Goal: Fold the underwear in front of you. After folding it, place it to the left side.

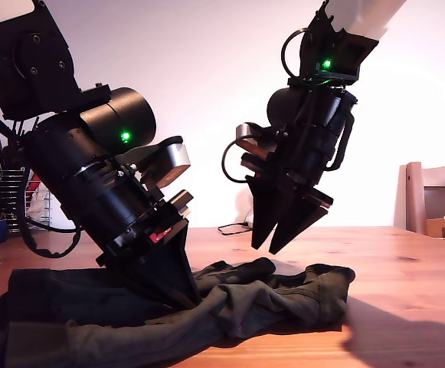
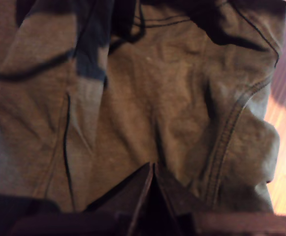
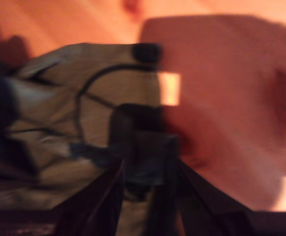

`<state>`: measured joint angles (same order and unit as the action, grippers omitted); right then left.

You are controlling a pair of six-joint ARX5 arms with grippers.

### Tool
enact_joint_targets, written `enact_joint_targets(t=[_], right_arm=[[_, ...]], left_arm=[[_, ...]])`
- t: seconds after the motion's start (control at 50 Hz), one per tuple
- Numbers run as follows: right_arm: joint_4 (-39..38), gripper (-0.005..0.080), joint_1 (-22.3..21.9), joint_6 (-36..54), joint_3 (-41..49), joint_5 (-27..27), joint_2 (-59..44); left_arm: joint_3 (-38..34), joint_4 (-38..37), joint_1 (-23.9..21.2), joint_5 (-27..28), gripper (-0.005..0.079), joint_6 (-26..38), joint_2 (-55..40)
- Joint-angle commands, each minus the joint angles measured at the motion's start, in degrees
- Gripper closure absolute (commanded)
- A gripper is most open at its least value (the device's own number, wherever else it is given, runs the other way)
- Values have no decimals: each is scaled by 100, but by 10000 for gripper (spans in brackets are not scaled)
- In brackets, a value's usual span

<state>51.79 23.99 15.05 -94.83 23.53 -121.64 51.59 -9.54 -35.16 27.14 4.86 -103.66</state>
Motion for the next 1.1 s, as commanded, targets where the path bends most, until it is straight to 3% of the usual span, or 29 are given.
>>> enact_joint_targets(t=[0.0, 0.42, 0.98, 1.08], right_arm=[[26, 478, 2, -4, 22, 52, -317], [-188, 738, 146, -120, 22, 195, -356], [-1196, 763, 188, -931, -77, 177, -356], [-1178, 763, 188, -1051, -85, -44, -358]], left_arm=[[-103, -114, -50, -11, 766, 4, -289], [-103, -133, -50, -11, 766, 4, -289], [-103, -260, -48, 76, 766, 116, -289], [-103, -264, -42, 79, 766, 116, -284]])
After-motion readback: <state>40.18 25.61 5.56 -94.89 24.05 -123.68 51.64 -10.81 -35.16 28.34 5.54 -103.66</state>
